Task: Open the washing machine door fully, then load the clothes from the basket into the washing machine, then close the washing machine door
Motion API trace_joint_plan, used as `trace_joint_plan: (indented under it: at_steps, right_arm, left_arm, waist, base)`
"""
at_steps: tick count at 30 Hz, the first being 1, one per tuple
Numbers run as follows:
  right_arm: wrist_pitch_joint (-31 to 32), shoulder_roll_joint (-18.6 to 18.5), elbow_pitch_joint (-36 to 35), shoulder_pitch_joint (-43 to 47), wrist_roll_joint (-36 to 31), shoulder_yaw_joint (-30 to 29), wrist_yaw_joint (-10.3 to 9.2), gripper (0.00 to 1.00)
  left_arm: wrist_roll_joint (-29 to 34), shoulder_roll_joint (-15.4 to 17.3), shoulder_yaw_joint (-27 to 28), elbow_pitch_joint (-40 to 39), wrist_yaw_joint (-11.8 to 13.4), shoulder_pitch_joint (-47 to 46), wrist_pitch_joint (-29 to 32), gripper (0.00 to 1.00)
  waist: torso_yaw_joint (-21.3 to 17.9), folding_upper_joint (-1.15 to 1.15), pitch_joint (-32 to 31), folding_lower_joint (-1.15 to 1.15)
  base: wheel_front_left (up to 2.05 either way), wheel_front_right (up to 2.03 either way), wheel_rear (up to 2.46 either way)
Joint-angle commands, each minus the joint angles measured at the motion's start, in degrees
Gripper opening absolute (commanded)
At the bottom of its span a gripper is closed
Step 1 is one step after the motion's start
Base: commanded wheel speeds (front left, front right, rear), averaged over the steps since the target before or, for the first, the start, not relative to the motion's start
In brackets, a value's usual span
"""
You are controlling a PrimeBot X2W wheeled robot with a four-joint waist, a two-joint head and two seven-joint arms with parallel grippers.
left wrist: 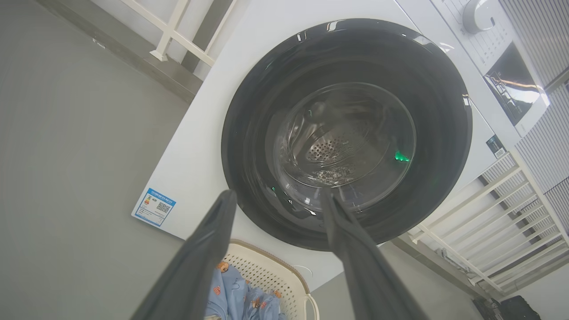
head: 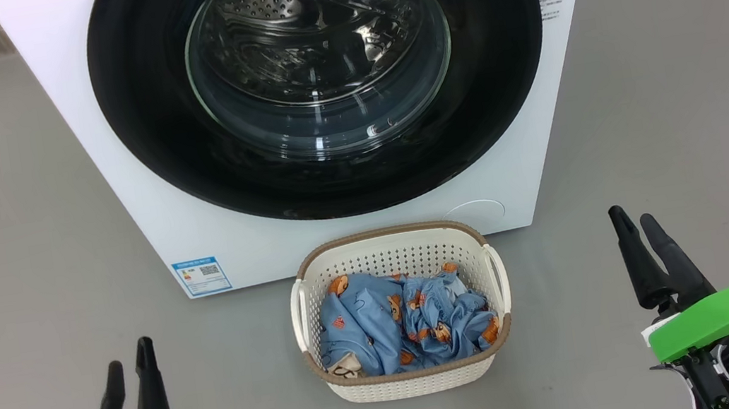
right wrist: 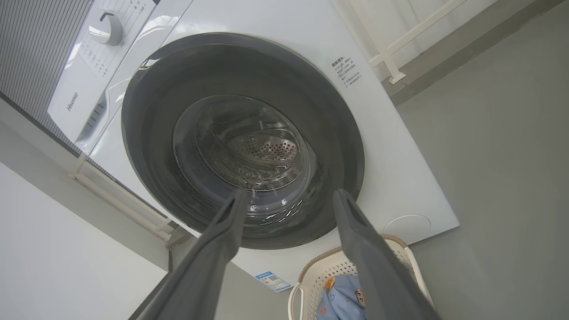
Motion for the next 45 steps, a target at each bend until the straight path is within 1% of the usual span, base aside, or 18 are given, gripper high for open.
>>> trace_joint_plan:
  at_steps: [1,5,10,20,45]
  right_arm:
    - [-0.7,-1.1,-1.4,-2.7,-1.8,1.2,0.23,1.00]
    - [-1.4,-1.4,-0.9,-3.2,-4.6,1.9,0.24,1.00]
    - [-2.2,-1.9,-0.4,-3.8,-8.5,2.5,0.25,1.00]
    - [-4.1,-2.5,-0.6,-5.2,-15.4,4.2,0.28,1.00]
    - [-8.2,-3.5,1.9,-7.5,-30.2,5.7,0.35,1.00]
  left_arm:
    - [1.9,1.2,1.1,-1.2,-0.3,-3.0,-0.8,1.00]
    - [5.9,1.5,1.0,-0.9,-0.1,-3.2,-1.5,1.00]
    - [9.2,1.2,1.3,-0.4,0.1,-3.8,-2.3,1.00]
    - [16.9,1.6,1.3,0.4,0.3,-4.9,-4.2,1.00]
    - [30.3,2.3,1.0,2.1,0.0,-6.9,-8.3,1.00]
  waist:
    - [0.0,0.00,0.0,0.00]
    - [0.0,0.00,0.2,0.00]
    - [0.0,0.00,0.4,0.00]
    - [-0.2,0.00,0.8,0.00]
    - [-0.1,0.00,0.7,0.00]
  base:
    - [0.00,0.00,0.00]
    - [0.00,0.00,0.00]
    - [0.00,0.00,0.00]
    - [0.00,0.00,0.00]
    - [0.00,0.00,0.00]
